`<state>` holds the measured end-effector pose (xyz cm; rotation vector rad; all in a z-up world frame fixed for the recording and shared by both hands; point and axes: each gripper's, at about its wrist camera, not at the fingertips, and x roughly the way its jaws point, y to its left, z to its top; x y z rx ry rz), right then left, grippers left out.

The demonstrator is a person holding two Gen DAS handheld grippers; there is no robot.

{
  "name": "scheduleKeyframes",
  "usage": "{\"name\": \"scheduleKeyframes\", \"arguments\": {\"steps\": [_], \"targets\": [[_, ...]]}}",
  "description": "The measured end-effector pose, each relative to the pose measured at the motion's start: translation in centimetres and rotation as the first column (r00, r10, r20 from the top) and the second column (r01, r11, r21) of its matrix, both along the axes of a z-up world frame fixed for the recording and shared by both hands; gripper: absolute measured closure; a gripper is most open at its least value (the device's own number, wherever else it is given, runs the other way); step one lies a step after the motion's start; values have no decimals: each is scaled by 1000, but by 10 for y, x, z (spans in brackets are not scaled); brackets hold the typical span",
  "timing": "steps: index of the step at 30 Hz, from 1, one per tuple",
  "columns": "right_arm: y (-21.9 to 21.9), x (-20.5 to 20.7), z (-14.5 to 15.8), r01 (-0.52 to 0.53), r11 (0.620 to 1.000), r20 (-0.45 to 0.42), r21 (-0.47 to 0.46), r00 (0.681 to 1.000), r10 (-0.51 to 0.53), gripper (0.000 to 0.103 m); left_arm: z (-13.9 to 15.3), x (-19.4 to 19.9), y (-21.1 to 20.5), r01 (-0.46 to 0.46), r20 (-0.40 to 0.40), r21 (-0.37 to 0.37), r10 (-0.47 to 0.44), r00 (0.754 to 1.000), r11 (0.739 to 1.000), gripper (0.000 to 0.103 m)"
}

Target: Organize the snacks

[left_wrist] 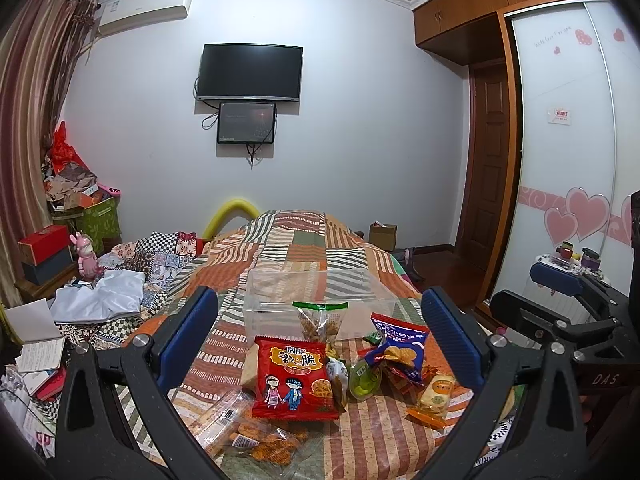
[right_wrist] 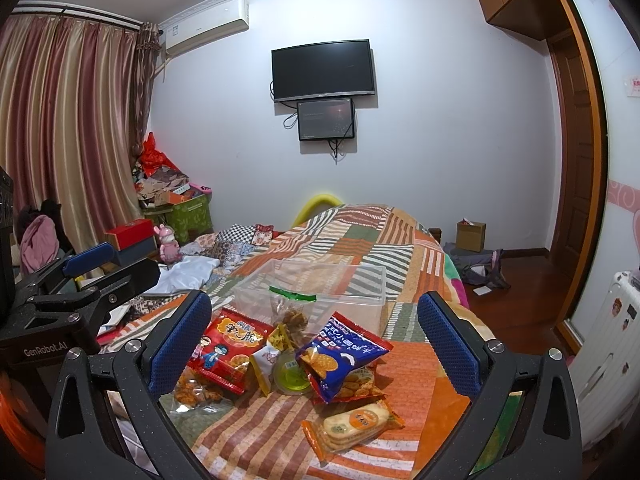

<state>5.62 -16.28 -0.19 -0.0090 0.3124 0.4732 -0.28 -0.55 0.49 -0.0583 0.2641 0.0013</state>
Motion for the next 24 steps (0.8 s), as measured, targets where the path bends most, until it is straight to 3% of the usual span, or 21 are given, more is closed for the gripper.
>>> {"name": "scheduleKeyframes", "arguments": {"steps": [13, 24], "targets": [[3, 3, -5, 0, 1000, -15, -2, 1000, 0, 0, -9, 6, 0, 0, -22, 1, 0, 1000, 1000, 0], [2, 27, -26, -7, 1000, -99, -11, 995, 5, 0, -37, 35, 5, 14, -118, -17, -16, 993, 1000, 0]]}}
